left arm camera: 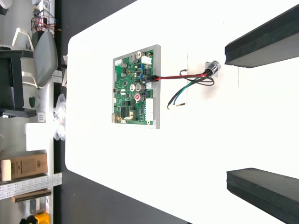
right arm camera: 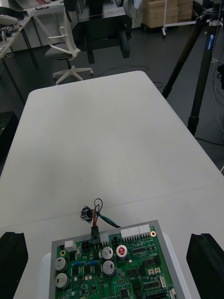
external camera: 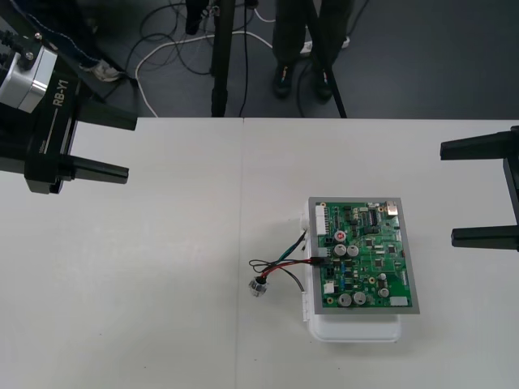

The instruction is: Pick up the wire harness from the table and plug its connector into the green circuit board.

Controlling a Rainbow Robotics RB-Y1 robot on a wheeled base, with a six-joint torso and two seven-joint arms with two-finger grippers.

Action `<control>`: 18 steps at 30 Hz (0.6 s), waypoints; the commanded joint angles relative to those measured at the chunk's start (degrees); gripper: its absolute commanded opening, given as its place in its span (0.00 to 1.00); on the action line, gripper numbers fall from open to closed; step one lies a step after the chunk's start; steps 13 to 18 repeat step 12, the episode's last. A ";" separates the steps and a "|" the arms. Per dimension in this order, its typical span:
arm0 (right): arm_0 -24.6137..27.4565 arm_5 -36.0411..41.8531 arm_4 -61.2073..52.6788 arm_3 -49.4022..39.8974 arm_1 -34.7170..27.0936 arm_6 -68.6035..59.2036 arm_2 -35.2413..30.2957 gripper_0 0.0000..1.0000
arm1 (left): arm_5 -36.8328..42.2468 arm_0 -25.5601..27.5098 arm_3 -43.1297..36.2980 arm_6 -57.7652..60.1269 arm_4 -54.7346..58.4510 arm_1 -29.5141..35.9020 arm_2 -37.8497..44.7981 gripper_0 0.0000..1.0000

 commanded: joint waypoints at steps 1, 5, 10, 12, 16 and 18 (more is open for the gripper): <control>-1.39 0.29 -0.76 -0.17 -2.05 -3.24 -1.66 1.00 | -1.03 0.97 -1.22 3.11 -0.33 2.38 1.81 0.63; -1.39 0.29 -0.76 -0.17 -2.05 -3.24 -1.66 1.00 | -1.03 0.97 -1.22 3.11 -0.33 2.38 1.81 0.64; -1.39 0.29 -0.76 -0.17 -2.05 -3.24 -1.66 1.00 | -1.03 0.97 -1.22 3.11 -0.33 2.38 1.81 0.64; -1.39 0.29 -0.76 -0.17 -2.05 -3.24 -1.66 1.00 | -1.03 0.97 -1.22 3.11 -0.33 2.38 1.81 0.64; -1.39 0.29 -0.76 -0.17 -2.05 -3.24 -1.66 1.00 | -1.03 0.97 -1.22 3.11 -0.33 2.38 1.81 0.64; -1.39 0.29 -0.76 -0.17 -2.05 -3.24 -1.66 1.00 | -1.03 0.97 -1.22 3.11 -0.33 2.38 1.81 0.64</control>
